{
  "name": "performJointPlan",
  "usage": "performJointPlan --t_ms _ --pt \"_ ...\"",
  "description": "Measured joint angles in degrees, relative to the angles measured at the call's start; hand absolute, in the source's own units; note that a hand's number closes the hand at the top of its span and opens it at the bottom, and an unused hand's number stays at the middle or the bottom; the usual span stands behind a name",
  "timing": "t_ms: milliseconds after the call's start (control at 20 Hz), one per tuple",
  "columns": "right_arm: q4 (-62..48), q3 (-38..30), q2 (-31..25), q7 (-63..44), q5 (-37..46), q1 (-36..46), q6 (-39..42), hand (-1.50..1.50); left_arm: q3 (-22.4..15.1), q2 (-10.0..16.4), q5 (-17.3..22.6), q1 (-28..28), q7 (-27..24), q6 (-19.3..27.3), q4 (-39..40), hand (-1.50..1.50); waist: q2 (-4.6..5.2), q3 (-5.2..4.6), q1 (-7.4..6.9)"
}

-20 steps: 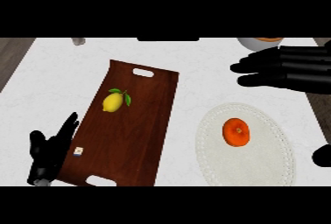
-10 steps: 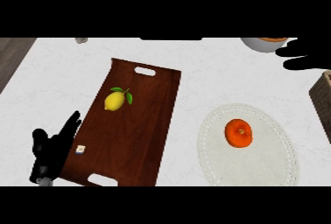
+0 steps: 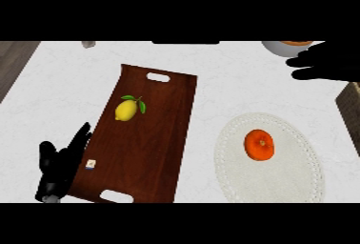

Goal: Pick the squash from the placemat and place it in the basket

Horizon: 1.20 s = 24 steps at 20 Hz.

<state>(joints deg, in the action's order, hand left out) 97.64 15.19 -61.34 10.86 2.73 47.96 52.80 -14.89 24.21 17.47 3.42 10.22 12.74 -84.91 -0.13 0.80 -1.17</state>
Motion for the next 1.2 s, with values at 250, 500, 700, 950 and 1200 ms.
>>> performJointPlan --t_ms 250,500,700,950,1200 --pt "0.4 2.6 3.6 0.7 2.5 -2.4 -1.9 -1.50 1.0 0.5 0.2 1.1 0.1 -1.0 -0.3 0.00 -0.09 -0.03 0.12" --pt "0.5 5.3 6.8 3.4 7.5 -6.5 -5.5 -1.50 1.2 -0.4 -0.4 1.3 0.3 -0.8 -0.4 0.00 -0.16 0.09 0.36" --pt "0.9 8.3 8.9 5.0 13.2 -9.1 -8.7 -1.50 1.7 -0.5 -0.7 1.7 0.1 -1.2 -0.6 0.00 -0.18 0.07 0.47" --pt "-1.6 11.7 10.6 8.5 20.1 -11.4 -12.1 -1.50 2.1 -0.8 -1.4 2.0 -0.2 -1.5 -0.7 0.00 -0.18 0.08 0.43" --pt "-4.6 13.5 11.9 12.2 24.7 -13.7 -15.5 -1.50 2.8 -1.0 -1.4 2.2 -0.5 -2.5 -0.4 0.00 -0.27 0.20 0.55"
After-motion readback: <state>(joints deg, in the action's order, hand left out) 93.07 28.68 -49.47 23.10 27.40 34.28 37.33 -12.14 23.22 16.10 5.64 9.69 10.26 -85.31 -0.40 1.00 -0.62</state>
